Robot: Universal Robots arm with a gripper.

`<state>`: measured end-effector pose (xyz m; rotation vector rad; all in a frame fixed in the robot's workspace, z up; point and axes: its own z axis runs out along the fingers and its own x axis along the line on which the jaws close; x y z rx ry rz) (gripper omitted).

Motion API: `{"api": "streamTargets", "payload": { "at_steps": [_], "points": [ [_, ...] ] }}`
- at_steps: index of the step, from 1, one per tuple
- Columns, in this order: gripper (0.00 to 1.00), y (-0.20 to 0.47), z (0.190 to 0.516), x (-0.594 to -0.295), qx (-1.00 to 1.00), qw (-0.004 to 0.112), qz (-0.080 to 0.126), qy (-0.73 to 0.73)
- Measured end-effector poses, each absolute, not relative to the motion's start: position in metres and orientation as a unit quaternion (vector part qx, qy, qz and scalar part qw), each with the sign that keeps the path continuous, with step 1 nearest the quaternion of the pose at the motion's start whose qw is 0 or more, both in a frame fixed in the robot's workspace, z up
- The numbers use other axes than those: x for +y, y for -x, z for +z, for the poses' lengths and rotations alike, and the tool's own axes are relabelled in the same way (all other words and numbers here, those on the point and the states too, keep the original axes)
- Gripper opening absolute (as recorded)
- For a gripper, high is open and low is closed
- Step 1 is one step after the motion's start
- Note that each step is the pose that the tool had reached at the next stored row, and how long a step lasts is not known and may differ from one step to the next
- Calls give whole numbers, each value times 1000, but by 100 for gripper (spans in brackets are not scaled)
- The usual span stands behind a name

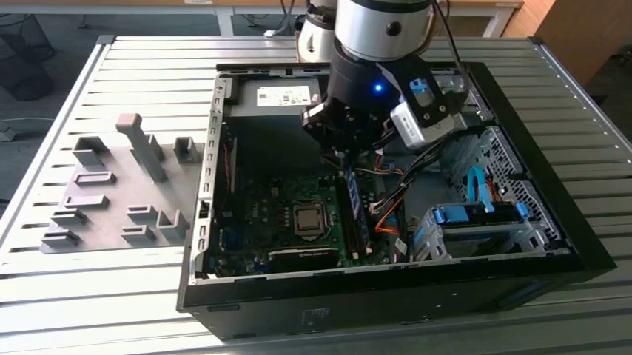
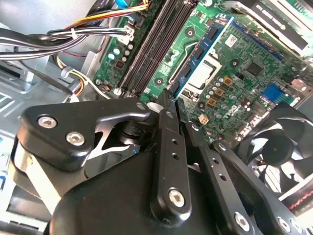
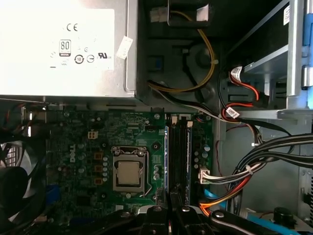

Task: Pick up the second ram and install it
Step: 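Insert the second ram into the second slot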

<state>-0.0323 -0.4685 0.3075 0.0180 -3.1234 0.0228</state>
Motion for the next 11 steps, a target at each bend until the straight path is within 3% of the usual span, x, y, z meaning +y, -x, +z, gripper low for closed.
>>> {"api": "streamTargets", "payload": {
  "at_steps": [11],
  "points": [
    [14, 32, 287, -469, -1000, 9, 7, -6]
  ]
}}
